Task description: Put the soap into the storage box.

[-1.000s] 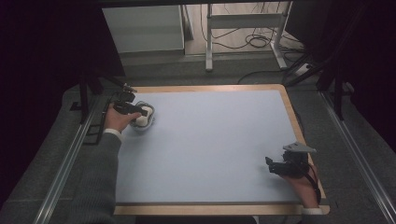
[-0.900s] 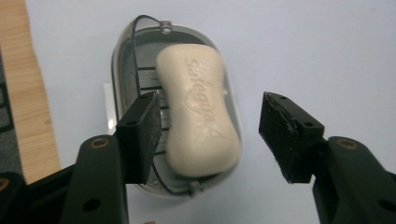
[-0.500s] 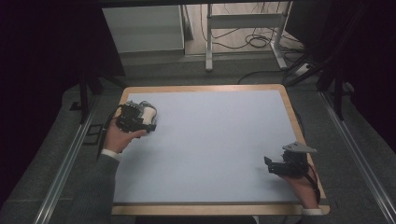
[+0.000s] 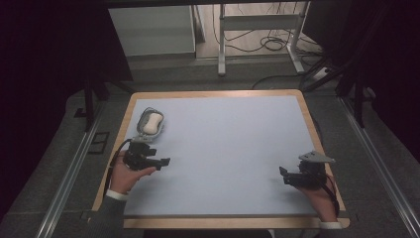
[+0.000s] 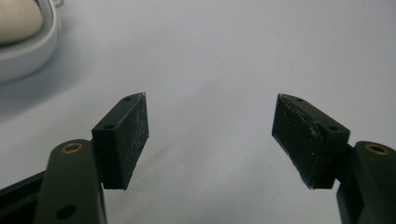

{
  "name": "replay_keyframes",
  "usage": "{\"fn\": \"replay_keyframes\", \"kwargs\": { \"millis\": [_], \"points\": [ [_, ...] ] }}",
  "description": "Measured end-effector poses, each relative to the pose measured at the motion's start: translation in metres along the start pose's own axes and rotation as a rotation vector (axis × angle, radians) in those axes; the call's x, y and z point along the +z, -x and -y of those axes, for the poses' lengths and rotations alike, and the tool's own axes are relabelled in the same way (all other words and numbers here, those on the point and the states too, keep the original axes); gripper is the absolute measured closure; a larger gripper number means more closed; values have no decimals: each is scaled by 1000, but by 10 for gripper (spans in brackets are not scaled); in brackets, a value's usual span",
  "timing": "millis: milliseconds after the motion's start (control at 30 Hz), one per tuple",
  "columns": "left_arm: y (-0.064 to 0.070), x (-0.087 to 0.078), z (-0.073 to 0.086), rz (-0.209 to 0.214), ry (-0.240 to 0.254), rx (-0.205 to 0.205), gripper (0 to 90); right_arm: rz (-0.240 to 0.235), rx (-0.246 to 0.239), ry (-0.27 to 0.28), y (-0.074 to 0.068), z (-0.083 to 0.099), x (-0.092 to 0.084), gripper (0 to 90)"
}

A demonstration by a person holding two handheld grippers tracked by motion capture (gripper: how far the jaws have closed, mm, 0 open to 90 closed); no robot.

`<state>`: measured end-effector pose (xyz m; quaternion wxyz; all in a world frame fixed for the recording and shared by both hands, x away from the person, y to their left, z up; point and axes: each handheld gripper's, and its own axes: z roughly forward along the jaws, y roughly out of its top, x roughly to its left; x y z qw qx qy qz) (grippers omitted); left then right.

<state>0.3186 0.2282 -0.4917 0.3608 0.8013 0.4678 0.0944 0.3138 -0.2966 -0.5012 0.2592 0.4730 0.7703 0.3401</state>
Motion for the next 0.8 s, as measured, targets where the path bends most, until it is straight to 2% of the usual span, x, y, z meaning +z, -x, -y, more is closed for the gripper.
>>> {"fn": "replay_keyframes", "kwargs": {
  "millis": [167, 233, 300, 400, 467, 800],
  "points": [
    [4, -1, 20, -1, 3, -7, 271, -1, -2, 0, -1, 0, 0, 80],
    [6, -1, 31, 1, 23, -34, 267, 0, -4, 0, -1, 0, 0, 79],
    [6, -1, 35, -4, 24, -35, 266, 0, -4, 0, -1, 0, 0, 79],
    [6, 0, 38, -27, 5, -21, 268, -1, -8, -2, -3, 0, 1, 79],
    [7, -2, 39, -24, 31, -31, 272, -1, -12, -3, -4, 0, 2, 79],
    [10, 1, 39, -13, 29, -22, 269, -3, -14, 8, -4, -1, 1, 79]
  ]
}}
